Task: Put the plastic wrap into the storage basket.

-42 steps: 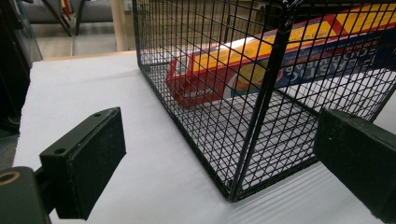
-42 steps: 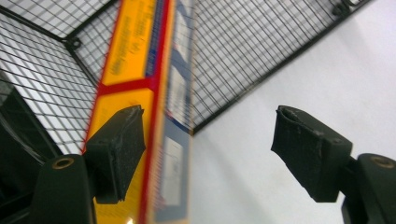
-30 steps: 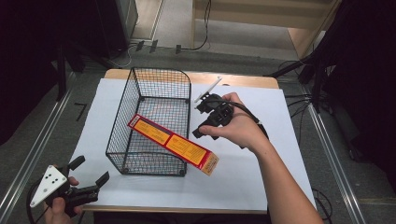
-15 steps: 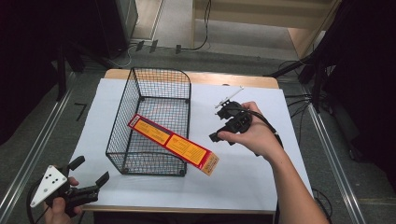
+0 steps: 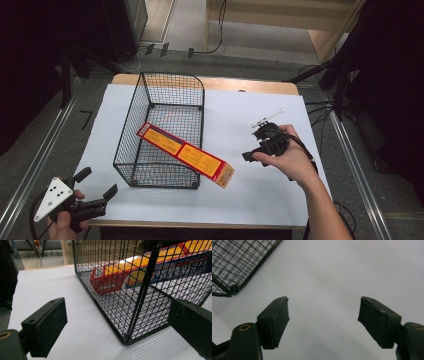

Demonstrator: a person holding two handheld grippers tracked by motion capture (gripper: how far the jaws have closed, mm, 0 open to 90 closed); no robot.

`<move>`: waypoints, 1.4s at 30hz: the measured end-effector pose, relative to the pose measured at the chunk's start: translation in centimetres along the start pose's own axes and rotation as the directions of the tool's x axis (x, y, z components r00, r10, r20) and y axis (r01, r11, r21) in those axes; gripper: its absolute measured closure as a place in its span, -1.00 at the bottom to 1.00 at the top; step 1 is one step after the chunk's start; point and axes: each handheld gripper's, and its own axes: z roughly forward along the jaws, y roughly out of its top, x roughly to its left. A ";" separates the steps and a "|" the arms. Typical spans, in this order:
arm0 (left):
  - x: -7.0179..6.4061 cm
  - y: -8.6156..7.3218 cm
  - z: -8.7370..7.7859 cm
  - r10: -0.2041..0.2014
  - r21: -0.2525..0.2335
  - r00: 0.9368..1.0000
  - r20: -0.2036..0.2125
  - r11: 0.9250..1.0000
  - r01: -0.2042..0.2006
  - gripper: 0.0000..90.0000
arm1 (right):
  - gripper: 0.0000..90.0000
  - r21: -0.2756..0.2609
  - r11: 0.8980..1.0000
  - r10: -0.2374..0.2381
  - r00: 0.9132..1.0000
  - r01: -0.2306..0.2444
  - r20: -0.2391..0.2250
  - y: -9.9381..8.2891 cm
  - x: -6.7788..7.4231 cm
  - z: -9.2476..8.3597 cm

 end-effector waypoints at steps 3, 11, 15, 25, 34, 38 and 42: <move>0.0 0.0 0.0 0.000 0.000 1.000 0.001 1.000 0.000 -0.94 | -0.44 -0.006 1.000 0.013 1.000 -0.013 0.002 -0.7 -0.5 0.0; 0.0 0.0 0.1 0.000 0.000 1.000 0.000 1.000 0.000 -0.94 | -0.44 -0.016 0.996 0.087 0.996 -0.087 0.019 -3.9 -2.5 1.1; 0.0 0.0 0.1 0.001 0.005 1.000 -0.003 1.000 -0.001 -0.94 | -0.44 -0.021 0.993 0.120 0.992 -0.120 0.026 -5.6 -3.4 1.5; 0.0 -0.1 0.1 0.002 0.008 1.000 -0.008 1.000 -0.002 -0.94 | -0.41 -0.022 0.986 0.168 0.982 -0.167 0.086 -9.8 -5.2 2.3; -0.1 0.0 0.1 0.010 0.006 1.000 0.003 1.000 -0.010 -0.94 | -0.39 -0.068 0.977 0.211 0.967 -0.204 0.141 -14.0 -5.7 2.4; -0.1 0.1 0.0 0.008 -0.002 1.000 0.008 1.000 -0.008 -0.94 | -0.37 -0.166 0.955 0.268 0.955 -0.245 0.129 -16.1 -6.1 1.9; -0.2 0.3 0.1 0.009 -0.006 1.000 0.012 1.000 -0.009 -0.94 | -0.26 -0.224 0.936 0.297 0.950 -0.271 0.094 -17.4 -5.9 1.5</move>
